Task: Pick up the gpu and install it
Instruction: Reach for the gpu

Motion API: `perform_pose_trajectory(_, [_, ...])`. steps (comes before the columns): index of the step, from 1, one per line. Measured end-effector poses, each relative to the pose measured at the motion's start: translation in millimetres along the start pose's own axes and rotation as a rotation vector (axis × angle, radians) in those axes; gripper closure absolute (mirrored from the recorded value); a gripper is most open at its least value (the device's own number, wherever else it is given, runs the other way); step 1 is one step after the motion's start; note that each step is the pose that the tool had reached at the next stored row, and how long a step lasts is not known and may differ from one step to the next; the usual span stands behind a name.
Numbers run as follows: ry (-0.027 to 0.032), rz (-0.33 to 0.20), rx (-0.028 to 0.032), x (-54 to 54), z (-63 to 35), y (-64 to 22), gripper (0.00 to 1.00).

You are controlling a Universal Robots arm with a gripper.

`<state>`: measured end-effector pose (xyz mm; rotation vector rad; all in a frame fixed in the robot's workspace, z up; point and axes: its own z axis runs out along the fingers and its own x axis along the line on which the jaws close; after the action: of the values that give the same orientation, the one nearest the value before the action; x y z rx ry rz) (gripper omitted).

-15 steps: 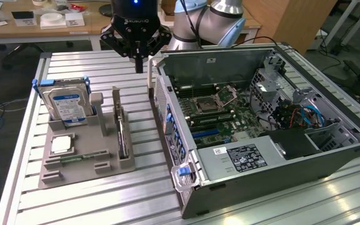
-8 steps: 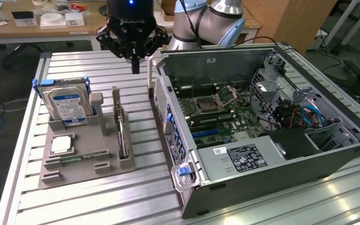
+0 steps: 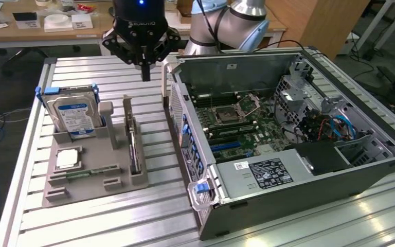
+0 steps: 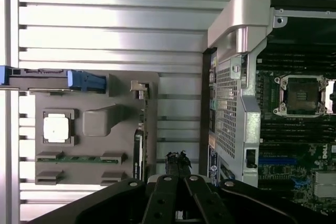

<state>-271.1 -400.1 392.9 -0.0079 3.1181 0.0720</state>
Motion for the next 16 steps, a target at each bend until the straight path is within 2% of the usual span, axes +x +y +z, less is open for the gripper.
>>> perform_pose_trajectory(5, [0.0004, -0.006, -0.0002, 13.7, 0.2, -0.5, 0.89])
perform_pose_trajectory(11, [0.0041, -0.008, 0.0006, 26.7, 1.5, -3.1, 0.89])
perform_pose_trajectory(16, [0.0053, -0.009, 0.001, 29.7, 1.9, -3.7, 0.89])
